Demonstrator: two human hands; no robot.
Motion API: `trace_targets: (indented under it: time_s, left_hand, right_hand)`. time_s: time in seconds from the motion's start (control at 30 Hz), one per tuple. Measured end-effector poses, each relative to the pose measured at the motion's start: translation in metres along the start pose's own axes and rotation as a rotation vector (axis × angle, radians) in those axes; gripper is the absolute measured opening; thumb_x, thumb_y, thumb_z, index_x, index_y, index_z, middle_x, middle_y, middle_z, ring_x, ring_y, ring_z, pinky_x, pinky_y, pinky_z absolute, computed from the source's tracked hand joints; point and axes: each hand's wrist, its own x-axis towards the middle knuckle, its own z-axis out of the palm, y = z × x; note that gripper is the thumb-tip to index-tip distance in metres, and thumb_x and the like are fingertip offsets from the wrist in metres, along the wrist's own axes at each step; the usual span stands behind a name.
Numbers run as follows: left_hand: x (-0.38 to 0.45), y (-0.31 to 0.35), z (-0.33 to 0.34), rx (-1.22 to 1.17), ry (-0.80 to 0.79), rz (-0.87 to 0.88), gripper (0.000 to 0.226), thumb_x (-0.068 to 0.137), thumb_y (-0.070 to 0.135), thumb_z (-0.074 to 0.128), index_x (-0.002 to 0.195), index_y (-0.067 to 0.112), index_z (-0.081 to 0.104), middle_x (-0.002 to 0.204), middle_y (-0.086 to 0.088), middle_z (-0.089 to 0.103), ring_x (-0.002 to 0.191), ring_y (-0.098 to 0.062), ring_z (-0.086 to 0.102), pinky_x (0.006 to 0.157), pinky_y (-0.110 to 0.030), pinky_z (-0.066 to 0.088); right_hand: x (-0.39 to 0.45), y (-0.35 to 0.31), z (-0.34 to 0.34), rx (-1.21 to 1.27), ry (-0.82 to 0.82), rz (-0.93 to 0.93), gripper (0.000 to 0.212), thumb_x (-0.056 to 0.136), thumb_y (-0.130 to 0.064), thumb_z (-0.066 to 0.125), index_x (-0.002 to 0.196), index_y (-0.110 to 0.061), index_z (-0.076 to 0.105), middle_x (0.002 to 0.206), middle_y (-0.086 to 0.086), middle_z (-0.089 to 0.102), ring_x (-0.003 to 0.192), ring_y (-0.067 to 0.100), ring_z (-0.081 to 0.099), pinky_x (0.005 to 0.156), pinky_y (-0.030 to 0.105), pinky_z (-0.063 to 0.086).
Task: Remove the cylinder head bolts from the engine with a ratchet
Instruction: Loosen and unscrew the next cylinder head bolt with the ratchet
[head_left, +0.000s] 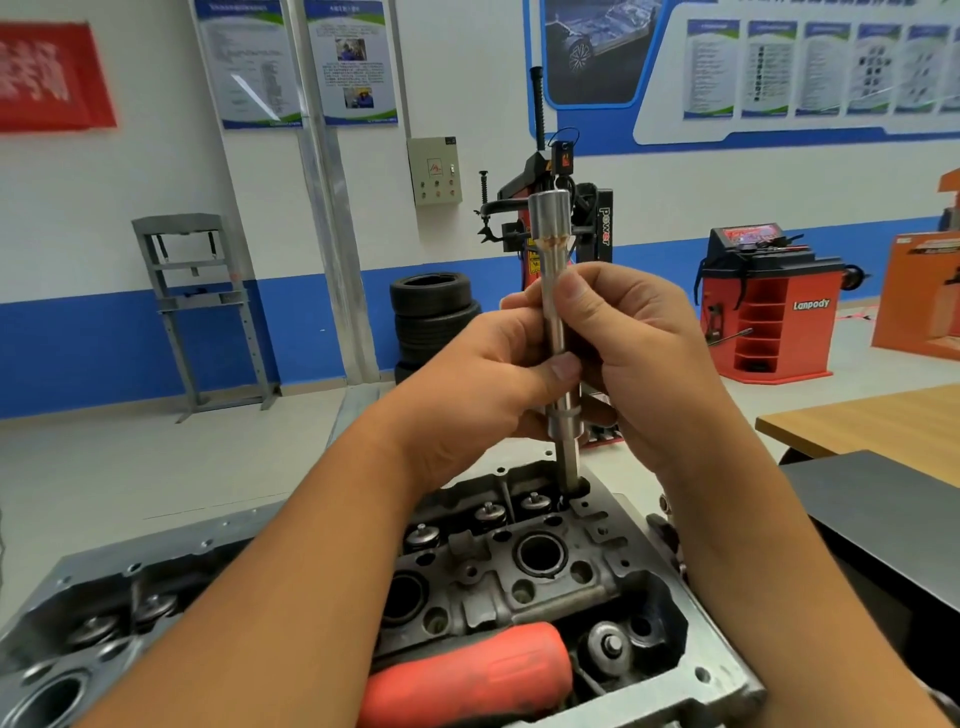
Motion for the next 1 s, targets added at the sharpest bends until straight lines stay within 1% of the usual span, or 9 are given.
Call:
trace_targets:
  time_s: [0.07,0.2,0.33,0.47,0.63,0.7,0.77,0.9,1.0]
  left_hand:
    - [-0.0007,0.0002,-0.0015,-0.004,0.0,-0.005,0.027,0.104,0.001,0.052,0.129,0.003,0.061,0.115,-0.019,0.072,0.103,-0.038,0.074,0.087,-0.052,0.062]
    - [-0.0017,0.0017,-0.002,0.041,0.028,0.04,0.018,0.092,0.009,0.072,0.11,0.006,0.074,0.102,-0.013,0.077,0.096,-0.032,0.076,0.077,-0.044,0.064]
    - [0.0006,0.0002,-0.0024,0.05,0.093,0.08,0.019,0.092,0.013,0.074,0.107,0.003,0.077,0.101,-0.015,0.078,0.094,-0.033,0.076,0.078,-0.056,0.064]
    - [-0.0006,0.0004,-0.0032,-0.036,0.048,0.041,0.019,0.101,0.01,0.06,0.114,0.002,0.072,0.101,-0.01,0.077,0.097,-0.027,0.076,0.08,-0.047,0.063]
    - [-0.0028,0.0034,-0.0045,0.051,0.147,0.068,0.031,0.083,0.008,0.08,0.11,-0.005,0.069,0.095,-0.015,0.077,0.088,-0.031,0.077,0.08,-0.061,0.062]
    - [-0.0029,0.0049,-0.0051,0.051,0.187,0.07,0.039,0.08,0.003,0.082,0.112,-0.013,0.064,0.097,-0.019,0.075,0.084,-0.031,0.077,0.079,-0.061,0.062]
    - [-0.0029,0.0049,-0.0059,0.04,0.166,0.06,0.034,0.085,0.0,0.078,0.116,-0.007,0.067,0.103,-0.02,0.075,0.087,-0.032,0.076,0.08,-0.058,0.063]
    - [-0.0021,0.0017,-0.0085,0.03,0.034,-0.002,0.02,0.097,0.013,0.067,0.114,0.003,0.073,0.102,-0.011,0.077,0.096,-0.032,0.075,0.078,-0.044,0.063]
    - [-0.0019,0.0009,-0.0073,0.03,-0.011,-0.016,0.021,0.098,0.018,0.065,0.113,0.006,0.073,0.1,-0.007,0.076,0.095,-0.029,0.075,0.075,-0.038,0.061]
  right_hand:
    - [-0.0008,-0.0011,0.0006,0.016,-0.003,0.012,0.027,0.097,-0.032,0.062,0.096,-0.006,0.072,0.099,0.015,0.078,0.089,0.033,0.076,0.071,0.039,0.063]
    - [-0.0012,0.0033,0.0021,-0.07,0.11,-0.059,0.039,0.08,-0.037,0.081,0.083,-0.001,0.067,0.095,0.037,0.067,0.09,0.056,0.066,0.075,0.069,0.057]
    - [-0.0004,0.0049,0.0002,-0.078,0.114,-0.103,0.029,0.086,-0.032,0.078,0.081,-0.005,0.072,0.093,0.03,0.072,0.088,0.049,0.07,0.075,0.062,0.061]
    - [-0.0012,0.0028,0.0028,0.001,0.0,-0.054,0.029,0.095,-0.035,0.062,0.09,-0.008,0.072,0.099,0.012,0.079,0.092,0.03,0.077,0.071,0.038,0.062]
    - [-0.0012,0.0022,0.0033,0.033,-0.043,-0.026,0.037,0.096,-0.039,0.061,0.089,-0.006,0.074,0.104,0.017,0.077,0.1,0.034,0.075,0.085,0.049,0.063]
    - [-0.0019,0.0033,0.0037,-0.013,0.005,-0.058,0.027,0.091,-0.033,0.072,0.086,-0.006,0.073,0.097,0.015,0.078,0.093,0.03,0.076,0.077,0.043,0.064]
    - [-0.0028,0.0045,0.0035,-0.039,0.053,-0.089,0.022,0.086,-0.025,0.079,0.086,-0.004,0.072,0.091,0.013,0.078,0.085,0.027,0.077,0.071,0.035,0.062]
    - [-0.0027,0.0055,0.0026,-0.104,0.078,-0.077,0.018,0.085,-0.028,0.081,0.087,-0.012,0.073,0.093,0.017,0.077,0.081,0.035,0.075,0.062,0.048,0.062]
    - [-0.0022,0.0037,0.0028,-0.085,0.086,-0.099,0.02,0.082,-0.027,0.081,0.087,-0.01,0.072,0.092,0.02,0.076,0.082,0.033,0.074,0.07,0.049,0.063]
